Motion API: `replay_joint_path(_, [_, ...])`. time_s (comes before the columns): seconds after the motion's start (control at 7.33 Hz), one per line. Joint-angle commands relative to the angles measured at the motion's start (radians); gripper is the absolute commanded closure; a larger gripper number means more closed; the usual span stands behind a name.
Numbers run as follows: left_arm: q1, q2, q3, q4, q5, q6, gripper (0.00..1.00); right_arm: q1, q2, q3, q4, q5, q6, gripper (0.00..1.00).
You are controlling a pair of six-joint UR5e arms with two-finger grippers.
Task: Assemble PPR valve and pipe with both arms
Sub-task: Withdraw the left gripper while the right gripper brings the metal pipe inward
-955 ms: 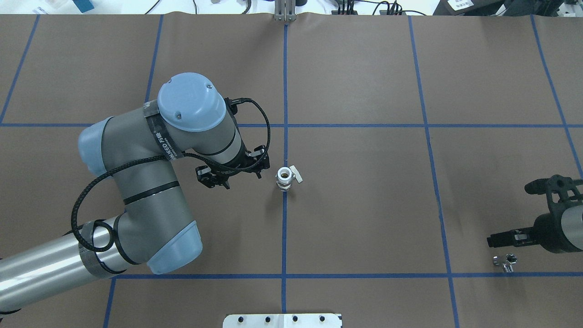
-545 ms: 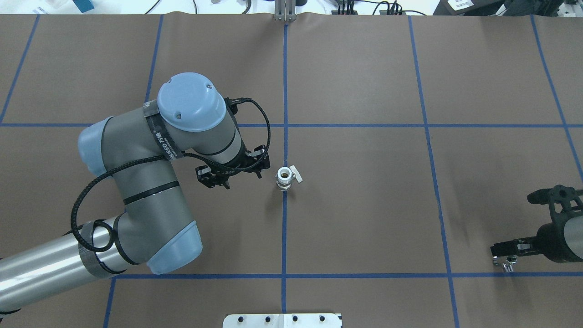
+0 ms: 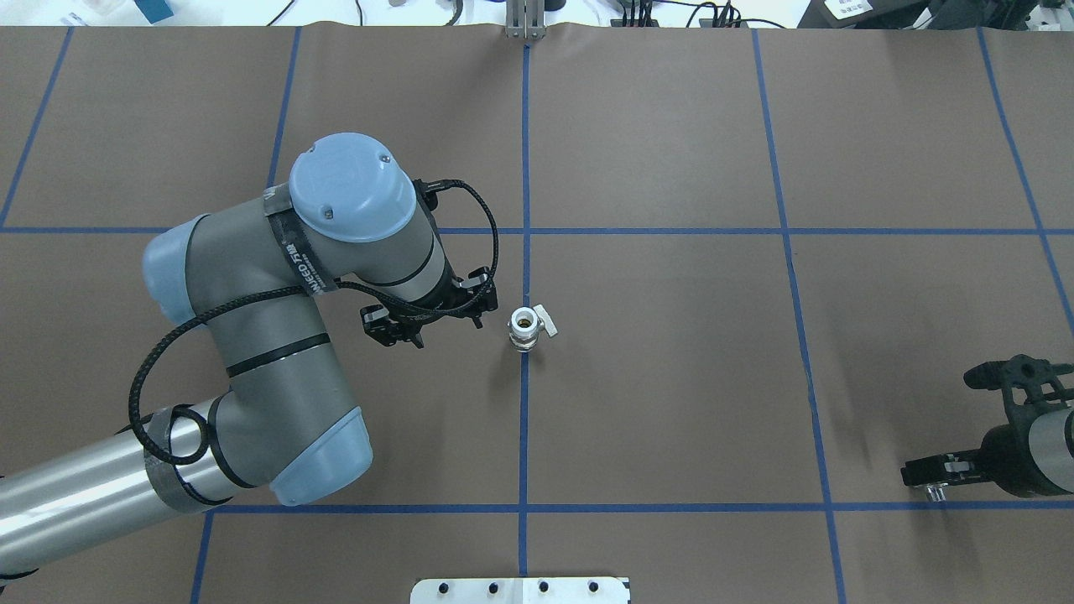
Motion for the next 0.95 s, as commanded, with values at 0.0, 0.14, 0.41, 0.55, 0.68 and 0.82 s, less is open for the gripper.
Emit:
replay_joint_path(0.0, [0.0, 0.001, -0.001, 0.0, 0.0, 0.0, 0.23, -0.012, 0.001, -0.014, 0.0, -0.003, 0.003, 0.21])
replay_joint_path(0.14, [0.0, 0.001, -0.001, 0.0, 0.0, 0.0, 0.23, -0.012, 0.001, -0.014, 0.0, -0.003, 0.003, 0.31])
replay_joint_path(0.41, [0.0, 0.001, -0.001, 0.0, 0.0, 0.0, 0.23, -0.01, -0.002, -0.016, 0.0, -0.002, 0.002, 0.77])
replay_joint_path(0.55, [0.0, 0.001, -0.001, 0.0, 0.0, 0.0, 0.23, -0.009, -0.002, -0.016, 0.0, -0.002, 0.002, 1.0])
replay_joint_path(0.68, [0.0, 0.004, -0.001, -0.001, 0.0, 0.0, 0.23, -0.007, -0.002, -0.016, 0.0, -0.002, 0.002, 1.0])
replay_joint_path(0.82, [0.0, 0.004, -0.001, -0.001, 0.0, 0.0, 0.23, -0.006, -0.002, -0.014, 0.0, -0.002, 0.002, 1.0])
